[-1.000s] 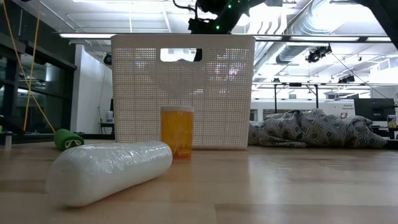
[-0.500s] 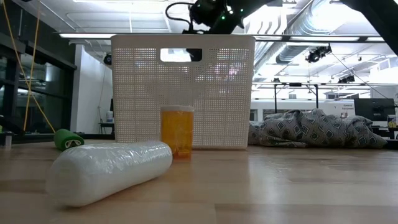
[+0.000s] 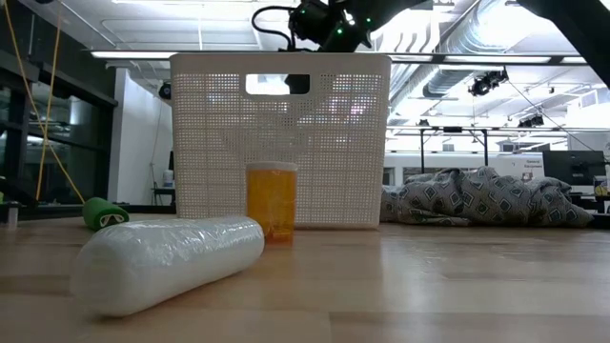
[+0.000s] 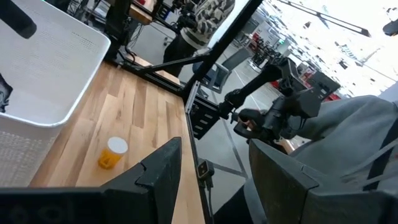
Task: Pick & place medical supplies in basket/bin
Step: Put the mailer bag into the white laundry organizer
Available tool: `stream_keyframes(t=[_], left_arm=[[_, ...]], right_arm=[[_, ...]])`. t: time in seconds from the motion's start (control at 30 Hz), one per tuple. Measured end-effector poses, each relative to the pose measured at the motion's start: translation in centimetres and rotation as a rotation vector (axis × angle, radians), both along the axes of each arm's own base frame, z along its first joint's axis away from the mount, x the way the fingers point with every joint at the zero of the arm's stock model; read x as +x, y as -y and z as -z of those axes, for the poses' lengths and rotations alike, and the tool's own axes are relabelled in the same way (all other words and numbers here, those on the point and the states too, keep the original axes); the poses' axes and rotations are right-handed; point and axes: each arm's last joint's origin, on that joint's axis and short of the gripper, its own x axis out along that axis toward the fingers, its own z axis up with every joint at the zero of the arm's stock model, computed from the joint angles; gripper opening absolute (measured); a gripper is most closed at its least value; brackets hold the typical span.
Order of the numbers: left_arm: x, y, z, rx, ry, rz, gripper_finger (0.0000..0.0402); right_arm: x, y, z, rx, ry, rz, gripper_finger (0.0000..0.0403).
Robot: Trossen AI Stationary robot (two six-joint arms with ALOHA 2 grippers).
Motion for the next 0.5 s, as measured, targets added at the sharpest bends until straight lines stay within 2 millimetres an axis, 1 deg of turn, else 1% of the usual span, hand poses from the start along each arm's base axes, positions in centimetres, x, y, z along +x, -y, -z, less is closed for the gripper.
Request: stream_keyframes(t=[0.2, 0.3, 0.5], left_arm=[[0.0, 0.0, 0.0, 0.002, 0.0, -0.017, 0.0221], [0.0, 0.0, 0.0, 0.002, 0.0, -0.017, 0.0221], [0.0, -0.1, 0.0, 0.003, 0.001, -0.025, 0.0221]], right_arm=[[0.1, 0.0, -0.1, -0.02, 0.005, -0.022, 0.0051], [0.2, 0.1, 0.2, -0.02, 0.002, -0.03, 0.0051], [1.1, 0.2, 2.1, 0.01, -0.025, -0.051, 0.0051]])
